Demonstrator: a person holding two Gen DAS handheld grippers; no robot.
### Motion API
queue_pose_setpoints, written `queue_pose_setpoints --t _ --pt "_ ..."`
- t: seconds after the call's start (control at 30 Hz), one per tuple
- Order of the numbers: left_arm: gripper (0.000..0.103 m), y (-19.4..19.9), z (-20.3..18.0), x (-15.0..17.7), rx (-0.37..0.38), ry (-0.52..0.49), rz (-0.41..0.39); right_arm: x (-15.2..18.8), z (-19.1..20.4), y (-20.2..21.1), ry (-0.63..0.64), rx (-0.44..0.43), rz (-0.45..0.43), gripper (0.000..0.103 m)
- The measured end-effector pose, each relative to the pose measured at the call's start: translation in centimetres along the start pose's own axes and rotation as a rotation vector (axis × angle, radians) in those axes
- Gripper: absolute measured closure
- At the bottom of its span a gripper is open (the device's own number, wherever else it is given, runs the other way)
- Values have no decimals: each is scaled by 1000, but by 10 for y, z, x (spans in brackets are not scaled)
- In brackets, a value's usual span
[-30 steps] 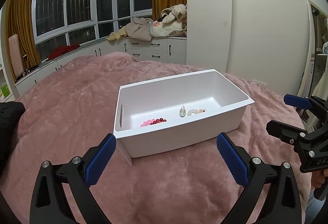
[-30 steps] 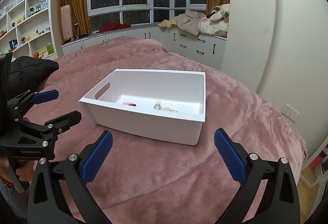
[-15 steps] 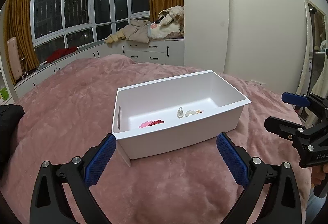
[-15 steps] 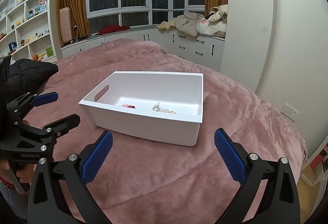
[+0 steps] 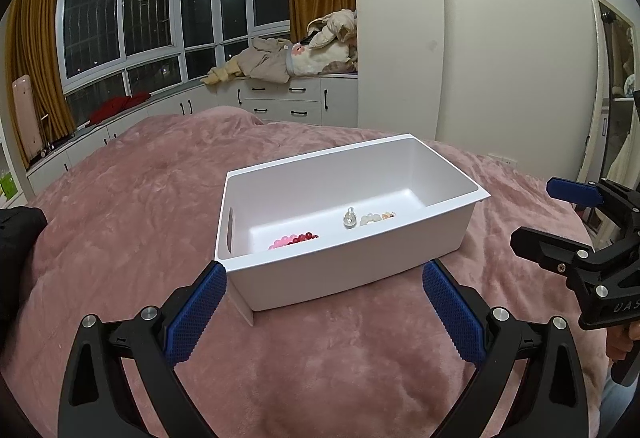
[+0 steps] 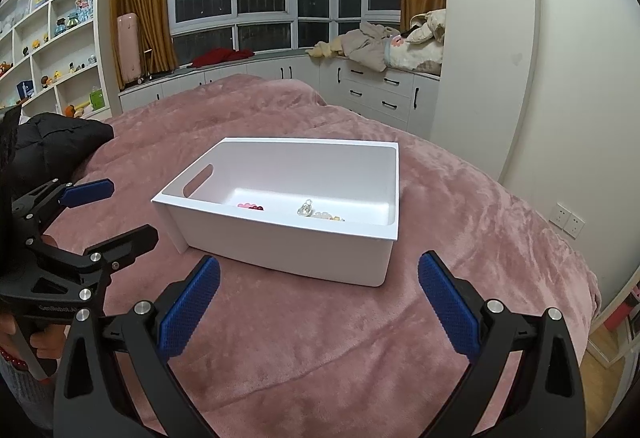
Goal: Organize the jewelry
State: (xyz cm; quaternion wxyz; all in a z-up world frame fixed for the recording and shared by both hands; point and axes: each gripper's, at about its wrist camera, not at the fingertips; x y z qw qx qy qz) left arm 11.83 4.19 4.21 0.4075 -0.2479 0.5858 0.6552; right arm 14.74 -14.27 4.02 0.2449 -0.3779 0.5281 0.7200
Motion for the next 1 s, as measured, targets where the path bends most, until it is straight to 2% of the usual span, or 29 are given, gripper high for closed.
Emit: queue_pose_setpoints --t 1.0 --pt "4 -1 0 3 1 -5 2 4 0 -1 -3 -6 -16 5"
Point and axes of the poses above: each gripper's, at about its wrist camera, not at the fingertips, and y roughly against the way its jaws point, z to its left, x to its underside, and after that the axes turned 11 degrees about -y, right-handed
